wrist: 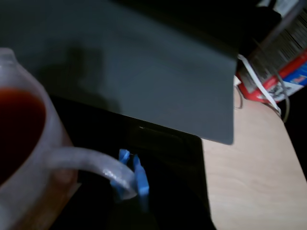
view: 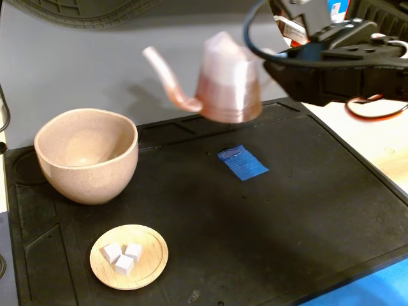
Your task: Pick up a kettle and pour liquid into a cup.
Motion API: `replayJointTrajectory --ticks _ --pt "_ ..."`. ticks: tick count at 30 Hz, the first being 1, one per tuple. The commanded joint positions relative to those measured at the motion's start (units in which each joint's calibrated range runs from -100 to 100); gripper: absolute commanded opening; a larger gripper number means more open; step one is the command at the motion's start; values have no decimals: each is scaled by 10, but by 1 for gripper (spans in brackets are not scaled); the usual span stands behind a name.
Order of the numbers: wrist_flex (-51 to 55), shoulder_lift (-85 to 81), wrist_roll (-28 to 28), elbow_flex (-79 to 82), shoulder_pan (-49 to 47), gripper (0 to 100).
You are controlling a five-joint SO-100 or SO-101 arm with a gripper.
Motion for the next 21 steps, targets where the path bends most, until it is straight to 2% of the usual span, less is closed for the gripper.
replayJointTrajectory --ticks 1,14,17,21 --pt "0 -37 1 -46 -12 1" --pt "-2 -34 2 -46 -17 1" --pt "-2 -33 26 -46 -17 1" --pt "0 -32 29 -46 -21 1"
